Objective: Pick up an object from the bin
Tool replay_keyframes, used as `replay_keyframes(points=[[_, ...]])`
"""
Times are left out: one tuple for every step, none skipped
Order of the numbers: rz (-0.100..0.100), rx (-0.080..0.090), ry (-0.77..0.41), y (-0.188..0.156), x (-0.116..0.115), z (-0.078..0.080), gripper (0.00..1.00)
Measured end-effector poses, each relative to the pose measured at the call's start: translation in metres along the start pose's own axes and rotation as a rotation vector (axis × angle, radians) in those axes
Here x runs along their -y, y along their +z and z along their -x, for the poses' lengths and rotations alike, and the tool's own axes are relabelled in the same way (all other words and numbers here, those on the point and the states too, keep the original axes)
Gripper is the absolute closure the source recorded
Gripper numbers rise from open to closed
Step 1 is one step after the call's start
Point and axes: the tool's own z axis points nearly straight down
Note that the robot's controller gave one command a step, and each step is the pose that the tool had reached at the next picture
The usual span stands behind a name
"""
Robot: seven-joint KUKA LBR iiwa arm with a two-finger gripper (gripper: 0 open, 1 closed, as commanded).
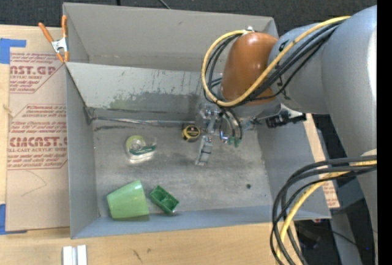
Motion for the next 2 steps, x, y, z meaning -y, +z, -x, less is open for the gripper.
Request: replay_keyframes(points=[[-0.001, -0.003, 0.128, -0.013, 0.002, 0.000, 0.00], [0.000, 0.001, 0.288, 0.031, -0.004, -0.008, 0.00]])
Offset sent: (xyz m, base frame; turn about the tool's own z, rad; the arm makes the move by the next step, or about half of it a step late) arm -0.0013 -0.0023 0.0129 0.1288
